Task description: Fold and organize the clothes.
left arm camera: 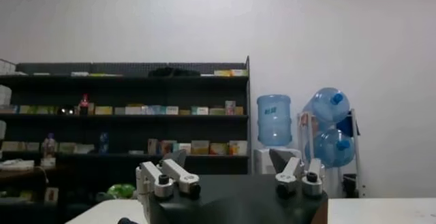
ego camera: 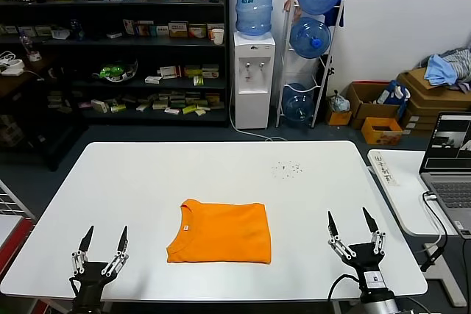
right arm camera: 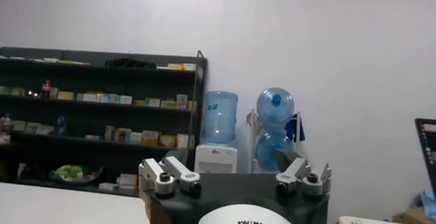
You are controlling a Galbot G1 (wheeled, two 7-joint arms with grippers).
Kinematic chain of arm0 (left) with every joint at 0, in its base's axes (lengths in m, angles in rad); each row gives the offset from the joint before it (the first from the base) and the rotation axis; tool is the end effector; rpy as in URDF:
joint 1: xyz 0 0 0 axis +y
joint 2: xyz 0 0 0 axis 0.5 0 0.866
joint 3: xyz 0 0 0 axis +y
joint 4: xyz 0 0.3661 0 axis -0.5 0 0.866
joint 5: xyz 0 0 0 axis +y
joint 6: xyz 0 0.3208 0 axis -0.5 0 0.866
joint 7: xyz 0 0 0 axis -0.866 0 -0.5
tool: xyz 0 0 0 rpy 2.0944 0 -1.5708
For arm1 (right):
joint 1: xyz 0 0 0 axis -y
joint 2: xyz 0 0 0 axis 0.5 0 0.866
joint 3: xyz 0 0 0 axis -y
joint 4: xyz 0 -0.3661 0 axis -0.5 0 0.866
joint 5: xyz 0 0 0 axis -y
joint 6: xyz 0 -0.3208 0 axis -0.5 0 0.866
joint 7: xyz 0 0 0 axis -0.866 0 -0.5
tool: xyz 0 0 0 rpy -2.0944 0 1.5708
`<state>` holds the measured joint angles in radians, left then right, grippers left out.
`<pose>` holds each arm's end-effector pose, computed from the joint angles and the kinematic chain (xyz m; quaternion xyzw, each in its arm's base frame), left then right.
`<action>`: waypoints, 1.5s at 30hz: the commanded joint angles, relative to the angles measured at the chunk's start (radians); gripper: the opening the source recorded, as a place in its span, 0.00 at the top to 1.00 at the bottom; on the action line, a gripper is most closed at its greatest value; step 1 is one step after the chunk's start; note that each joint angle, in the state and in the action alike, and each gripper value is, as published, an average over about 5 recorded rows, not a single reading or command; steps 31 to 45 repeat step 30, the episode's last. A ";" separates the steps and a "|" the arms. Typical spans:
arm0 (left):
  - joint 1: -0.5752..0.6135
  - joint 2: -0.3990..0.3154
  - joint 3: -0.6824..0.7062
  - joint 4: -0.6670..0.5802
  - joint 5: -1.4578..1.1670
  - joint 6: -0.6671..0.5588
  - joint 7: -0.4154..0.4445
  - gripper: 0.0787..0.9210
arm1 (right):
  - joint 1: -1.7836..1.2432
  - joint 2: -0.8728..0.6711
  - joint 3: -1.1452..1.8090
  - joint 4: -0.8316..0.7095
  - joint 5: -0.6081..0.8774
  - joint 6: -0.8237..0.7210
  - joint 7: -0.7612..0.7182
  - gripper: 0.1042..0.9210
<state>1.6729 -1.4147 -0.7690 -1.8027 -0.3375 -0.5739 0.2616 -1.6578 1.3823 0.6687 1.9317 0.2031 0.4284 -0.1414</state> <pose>0.0832 0.1204 -0.4019 0.0130 0.9932 0.0038 0.1160 0.1056 -0.0900 -0.3671 -0.0427 0.9939 -0.0295 0.0976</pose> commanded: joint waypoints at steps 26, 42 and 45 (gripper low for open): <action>0.008 -0.017 -0.037 0.030 0.014 -0.035 0.030 0.12 | 0.002 0.021 0.012 -0.029 0.000 0.027 -0.006 0.12; 0.007 -0.018 -0.036 0.033 0.014 -0.035 0.031 0.12 | 0.002 0.020 0.012 -0.029 0.000 0.027 -0.006 0.12; 0.007 -0.018 -0.036 0.033 0.014 -0.035 0.031 0.12 | 0.002 0.020 0.012 -0.029 0.000 0.027 -0.006 0.12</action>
